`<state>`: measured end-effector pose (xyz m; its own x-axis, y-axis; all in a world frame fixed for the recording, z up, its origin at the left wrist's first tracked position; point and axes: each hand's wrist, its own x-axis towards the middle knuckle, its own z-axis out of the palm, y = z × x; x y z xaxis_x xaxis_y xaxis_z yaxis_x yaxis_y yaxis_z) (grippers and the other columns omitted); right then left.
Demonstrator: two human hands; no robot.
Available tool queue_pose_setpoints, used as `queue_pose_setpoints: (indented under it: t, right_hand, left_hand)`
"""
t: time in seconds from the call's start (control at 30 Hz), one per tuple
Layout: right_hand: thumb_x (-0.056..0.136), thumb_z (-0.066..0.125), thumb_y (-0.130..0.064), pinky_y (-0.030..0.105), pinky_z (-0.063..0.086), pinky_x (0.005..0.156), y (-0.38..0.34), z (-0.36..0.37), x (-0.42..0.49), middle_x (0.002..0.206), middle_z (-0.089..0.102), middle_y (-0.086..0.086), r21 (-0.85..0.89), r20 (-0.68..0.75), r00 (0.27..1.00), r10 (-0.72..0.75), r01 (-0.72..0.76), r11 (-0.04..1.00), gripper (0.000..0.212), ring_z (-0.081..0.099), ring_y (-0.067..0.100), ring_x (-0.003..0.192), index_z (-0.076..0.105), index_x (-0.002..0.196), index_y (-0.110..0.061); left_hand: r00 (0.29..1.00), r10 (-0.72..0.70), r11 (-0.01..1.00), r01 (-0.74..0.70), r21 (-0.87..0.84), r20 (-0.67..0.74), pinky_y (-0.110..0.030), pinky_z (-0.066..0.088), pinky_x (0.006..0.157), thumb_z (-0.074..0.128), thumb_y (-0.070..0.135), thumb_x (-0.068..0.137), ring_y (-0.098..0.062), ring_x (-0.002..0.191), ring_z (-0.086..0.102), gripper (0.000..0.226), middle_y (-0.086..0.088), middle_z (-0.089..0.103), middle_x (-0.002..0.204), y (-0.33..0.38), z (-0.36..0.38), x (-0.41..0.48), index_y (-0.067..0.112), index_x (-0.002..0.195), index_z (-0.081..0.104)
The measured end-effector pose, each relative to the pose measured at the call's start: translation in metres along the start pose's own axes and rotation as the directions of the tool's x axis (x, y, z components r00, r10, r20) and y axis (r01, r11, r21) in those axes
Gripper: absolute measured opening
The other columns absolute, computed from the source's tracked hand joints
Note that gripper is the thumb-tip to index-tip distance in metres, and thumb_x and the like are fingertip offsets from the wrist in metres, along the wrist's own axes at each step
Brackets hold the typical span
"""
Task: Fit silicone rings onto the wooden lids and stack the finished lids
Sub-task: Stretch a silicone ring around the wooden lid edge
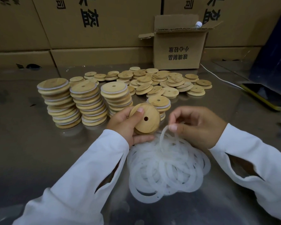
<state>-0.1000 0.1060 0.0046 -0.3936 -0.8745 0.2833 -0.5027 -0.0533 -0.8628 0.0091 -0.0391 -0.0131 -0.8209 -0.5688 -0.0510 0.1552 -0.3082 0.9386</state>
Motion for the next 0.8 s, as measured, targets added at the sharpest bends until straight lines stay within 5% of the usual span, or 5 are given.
queue_pose_setpoints:
  t: [0.17, 0.27, 0.37, 0.5, 0.8]
  right_hand:
    - [0.062, 0.064, -0.02, 0.01, 0.044, 0.056, -0.004, 0.011, 0.001, 0.057, 0.062, -0.009, 0.282, -0.271, 0.963, -0.008, 0.087, 0.955, 0.013, 0.055, 0.0, 0.055, 0.06, 0.072, -0.012]
    - [0.066, 0.067, -0.015, 0.011, 0.045, 0.055, -0.001, 0.019, 0.002, 0.057, 0.065, -0.008, 0.285, -0.368, 0.928, 0.057, 0.054, 0.957, 0.007, 0.058, 0.0, 0.055, 0.063, 0.071, -0.013]
    - [0.074, 0.068, -0.005, 0.011, 0.047, 0.055, 0.001, 0.024, 0.003, 0.057, 0.066, -0.007, 0.264, -0.445, 0.89, 0.095, 0.029, 0.964, 0.011, 0.059, 0.001, 0.055, 0.065, 0.071, -0.015]
    - [0.074, 0.07, -0.009, 0.011, 0.047, 0.057, -0.004, 0.028, 0.001, 0.059, 0.065, -0.01, 0.187, -0.531, 0.846, 0.053, 0.056, 0.981, 0.014, 0.057, 0.0, 0.057, 0.066, 0.07, -0.021]
    - [0.073, 0.071, -0.018, 0.012, 0.048, 0.06, -0.01, 0.029, -0.003, 0.071, 0.067, 0.005, 0.038, -0.541, 0.841, -0.017, 0.044, 0.998, 0.013, 0.056, 0.005, 0.063, 0.068, 0.072, -0.03]
  left_hand:
    - [0.997, -0.037, 0.999, 0.039, -0.025, 0.062, -0.04, 0.058, 0.053, 0.053, 0.023, 0.089, -0.024, 0.069, 0.069, 0.018, -0.012, 0.07, 0.085, 0.003, 0.005, -0.003, 0.014, 0.089, 0.068]
    - [0.987, -0.083, 0.996, 0.086, -0.013, 0.134, -0.042, 0.058, 0.055, 0.053, 0.041, 0.077, -0.027, 0.078, 0.069, 0.036, -0.013, 0.07, 0.097, 0.004, 0.007, -0.005, 0.015, 0.098, 0.066]
    - [0.982, -0.034, 0.997, 0.021, 0.071, 0.188, -0.033, 0.056, 0.052, 0.058, 0.042, 0.064, -0.023, 0.074, 0.071, 0.038, -0.008, 0.072, 0.086, 0.004, 0.007, -0.008, 0.017, 0.091, 0.069]
    - [0.97, 0.022, 0.985, -0.062, 0.16, 0.242, -0.026, 0.055, 0.051, 0.057, 0.016, 0.083, -0.017, 0.072, 0.07, 0.01, 0.0, 0.071, 0.076, -0.002, 0.008, -0.011, 0.02, 0.089, 0.065]
    - [0.964, 0.006, 0.995, -0.032, 0.094, 0.266, -0.027, 0.057, 0.054, 0.044, 0.017, 0.092, -0.02, 0.071, 0.071, 0.02, -0.006, 0.069, 0.086, 0.0, 0.009, -0.01, 0.023, 0.091, 0.063]
